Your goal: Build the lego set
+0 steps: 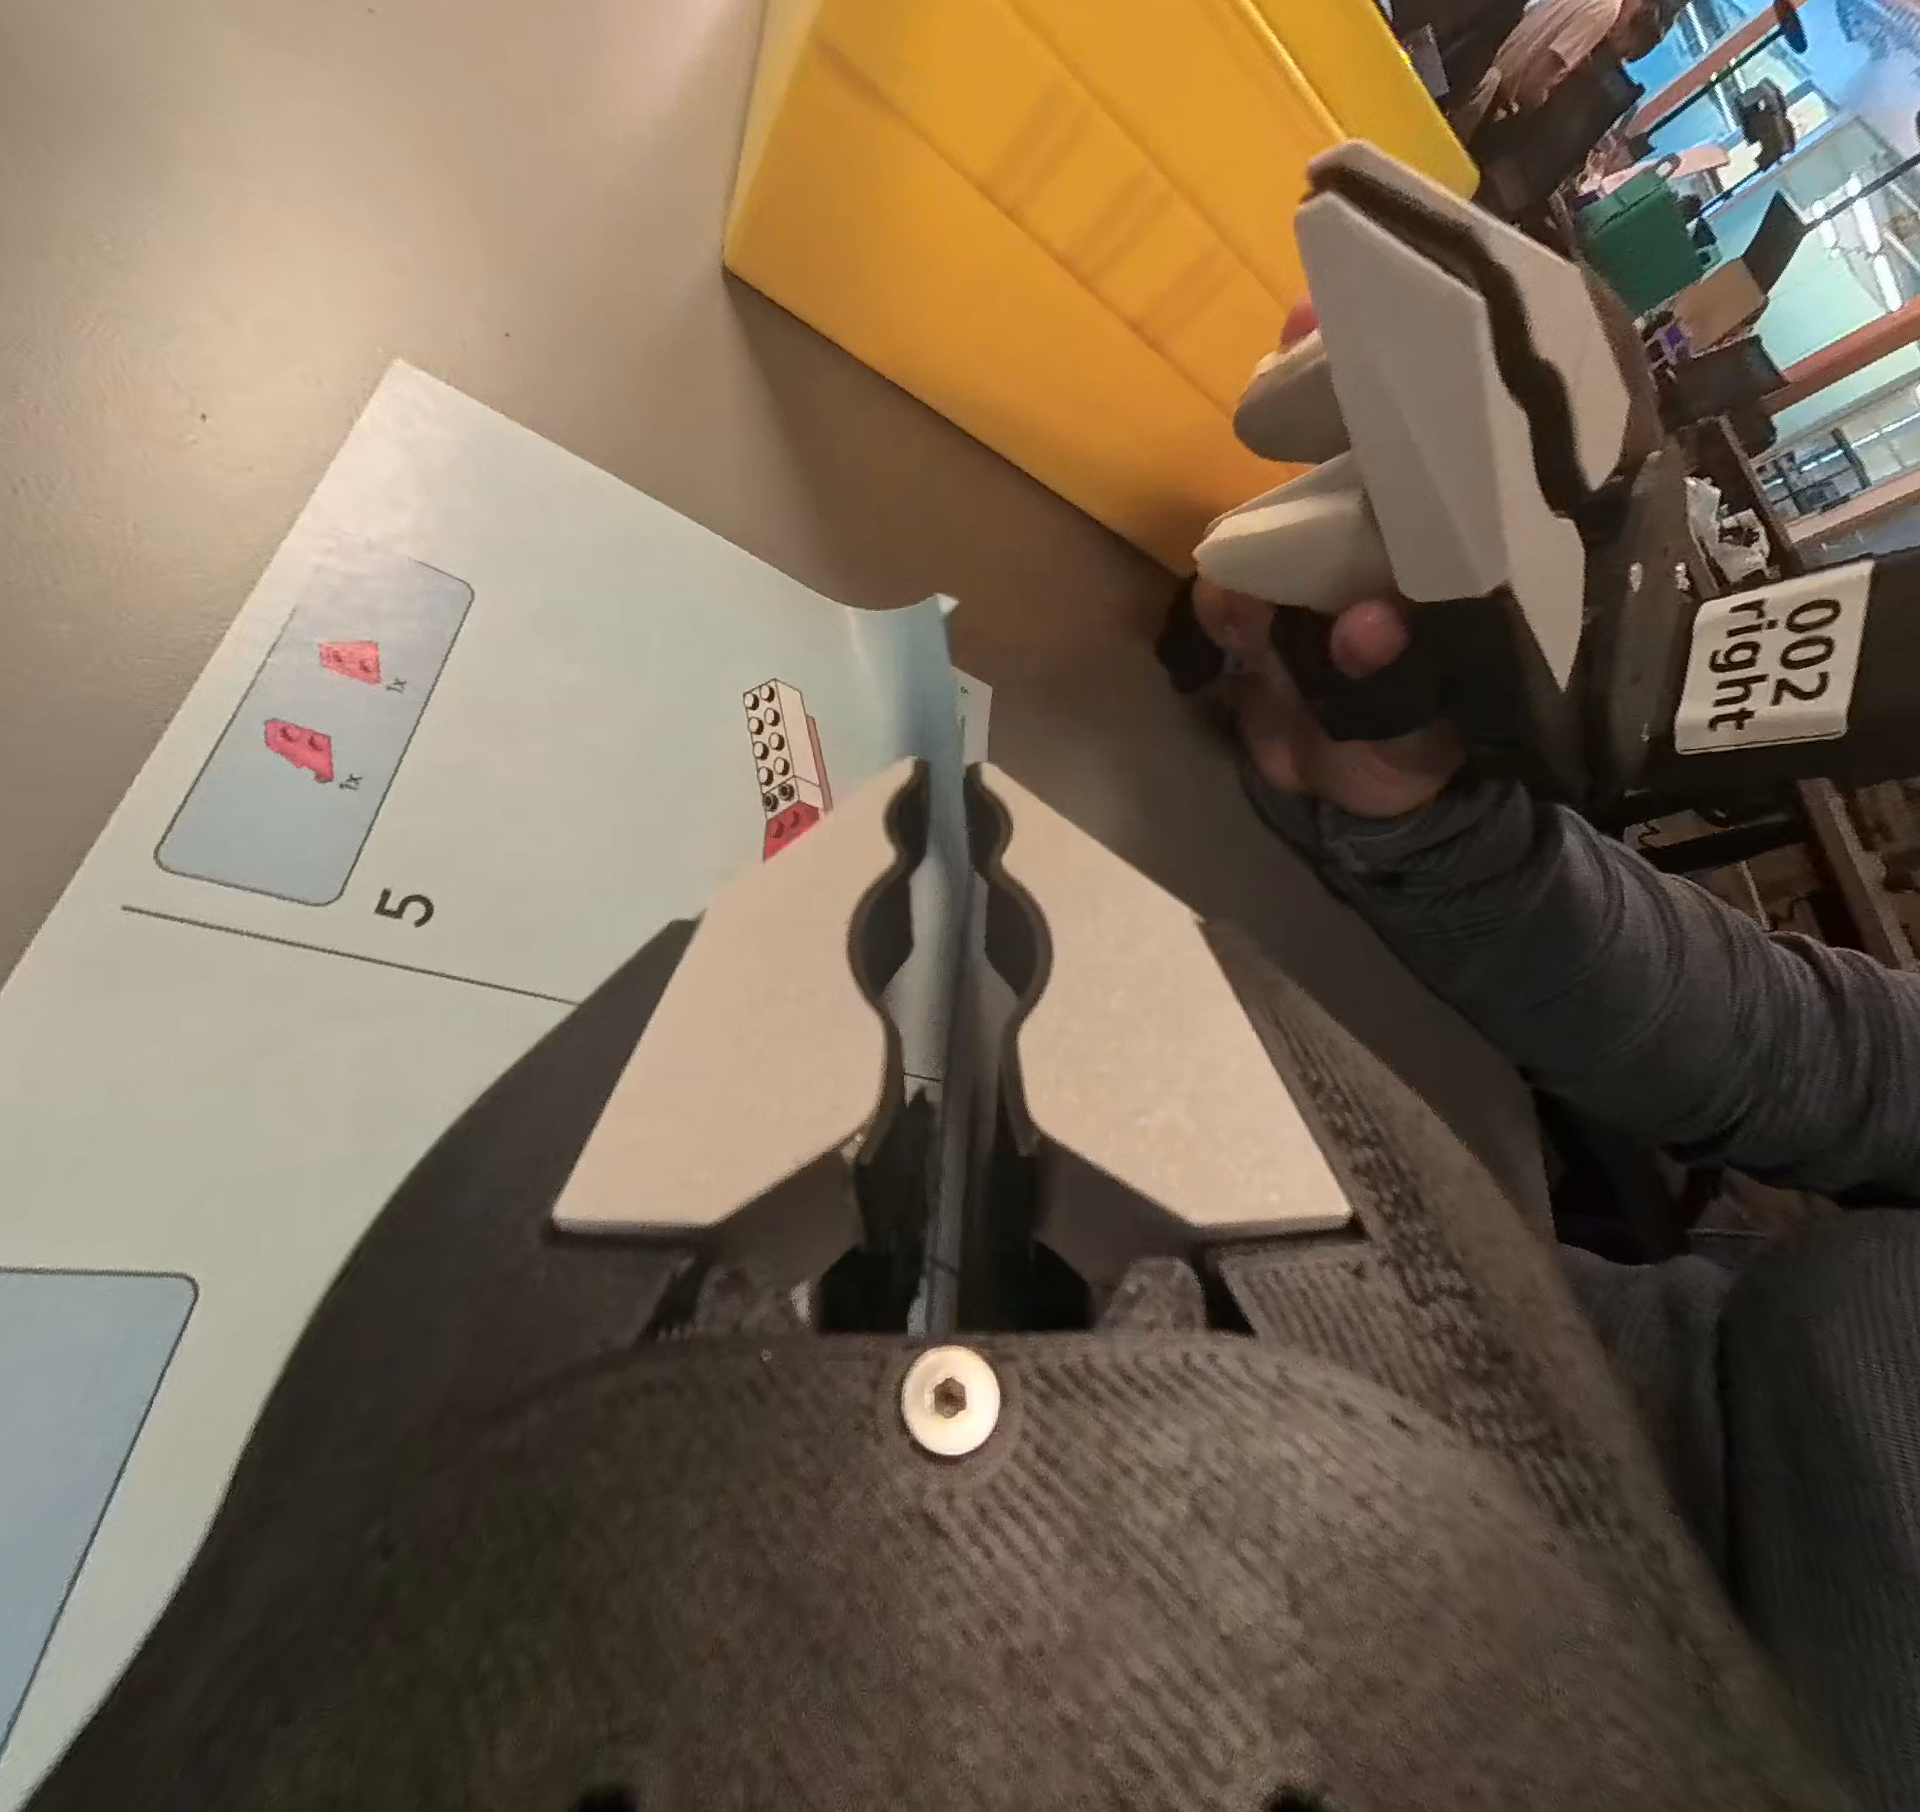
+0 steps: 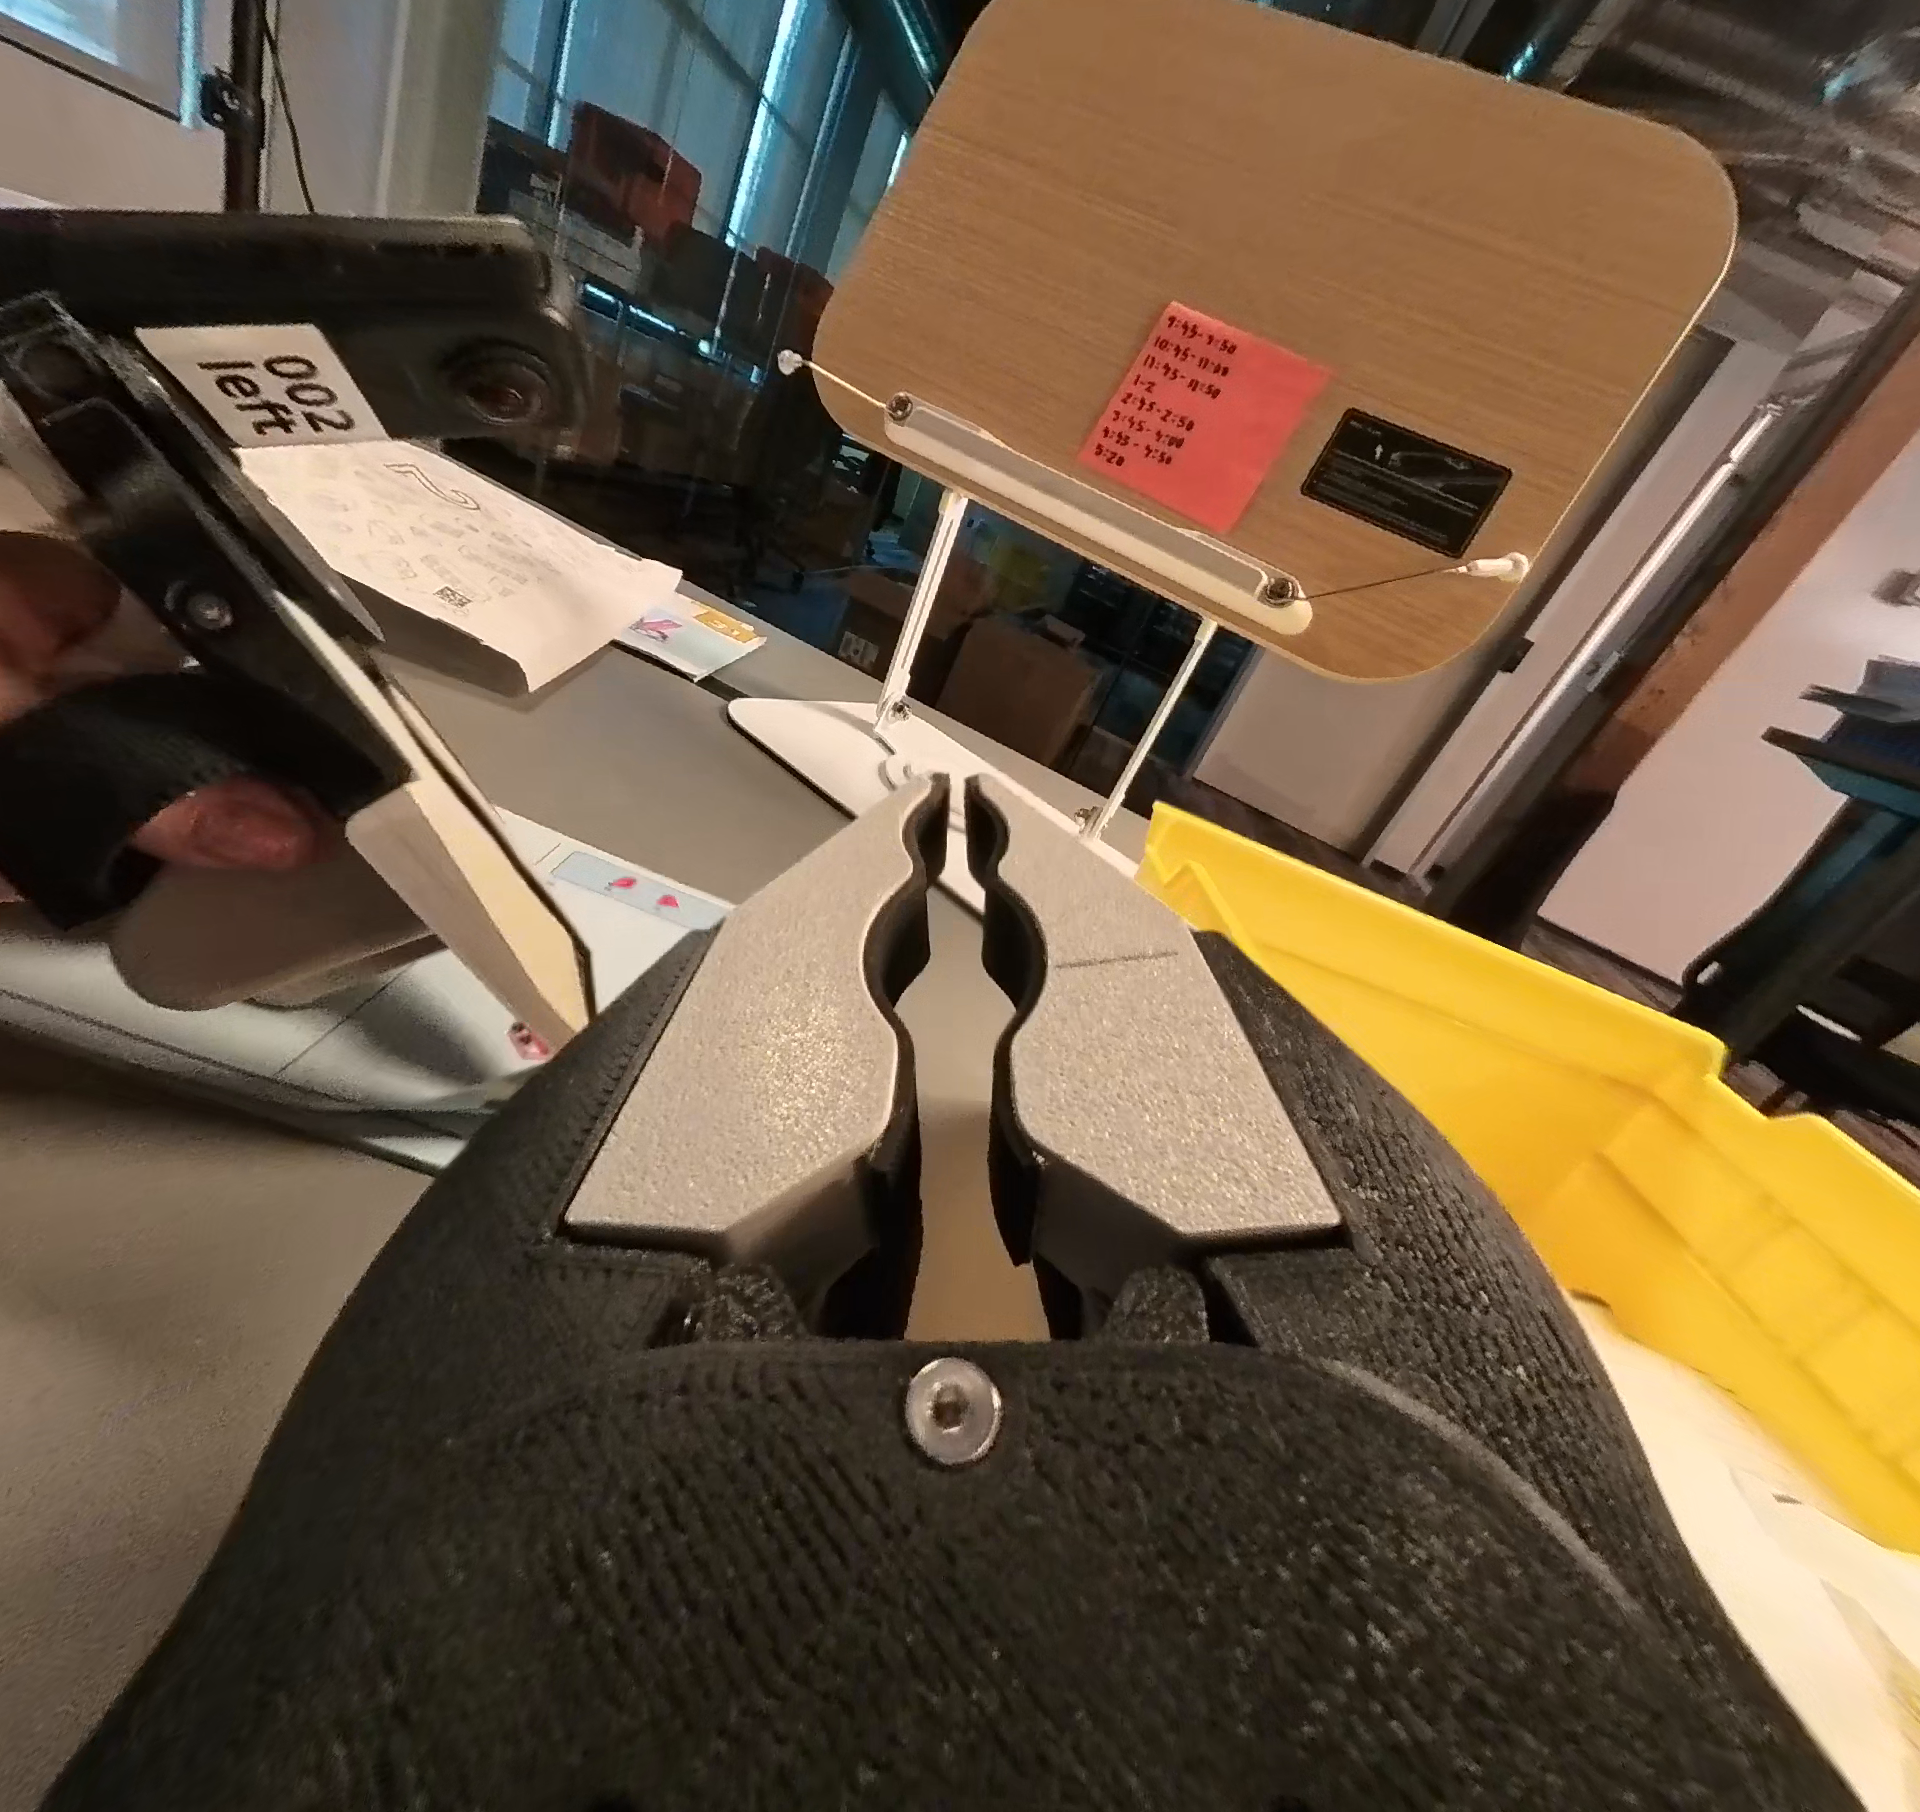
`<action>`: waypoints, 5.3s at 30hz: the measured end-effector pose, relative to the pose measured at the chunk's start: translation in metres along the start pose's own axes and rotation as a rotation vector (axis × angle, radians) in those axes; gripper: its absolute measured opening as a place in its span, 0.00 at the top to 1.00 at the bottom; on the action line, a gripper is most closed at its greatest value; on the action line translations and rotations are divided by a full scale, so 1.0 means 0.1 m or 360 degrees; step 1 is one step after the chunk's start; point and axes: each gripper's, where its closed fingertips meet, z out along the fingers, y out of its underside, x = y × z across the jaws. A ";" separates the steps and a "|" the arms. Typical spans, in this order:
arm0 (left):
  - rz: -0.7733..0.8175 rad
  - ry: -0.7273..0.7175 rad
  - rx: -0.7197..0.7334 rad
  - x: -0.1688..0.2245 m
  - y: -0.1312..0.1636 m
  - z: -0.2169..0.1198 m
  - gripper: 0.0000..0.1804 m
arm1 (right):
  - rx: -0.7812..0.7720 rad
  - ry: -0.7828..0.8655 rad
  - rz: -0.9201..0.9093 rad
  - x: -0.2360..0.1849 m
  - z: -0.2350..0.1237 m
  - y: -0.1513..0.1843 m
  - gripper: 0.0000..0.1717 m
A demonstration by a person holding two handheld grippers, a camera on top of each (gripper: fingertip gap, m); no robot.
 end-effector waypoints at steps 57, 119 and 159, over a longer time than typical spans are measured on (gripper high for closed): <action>0.0118 0.0014 -0.0039 0.08 0.05 0.02 0.91 | -0.0770 -0.0596 -0.0347 -0.55 -0.15 0.73 1.00; 0.0194 0.0135 0.0551 0.30 -0.41 -0.23 0.85 | -0.0356 -0.0478 -0.0416 -0.59 -0.04 0.35 0.97; 0.0042 0.0245 0.0529 0.28 -0.38 -0.22 1.00 | -0.0383 -0.0176 -0.0471 -0.27 -0.07 0.21 0.99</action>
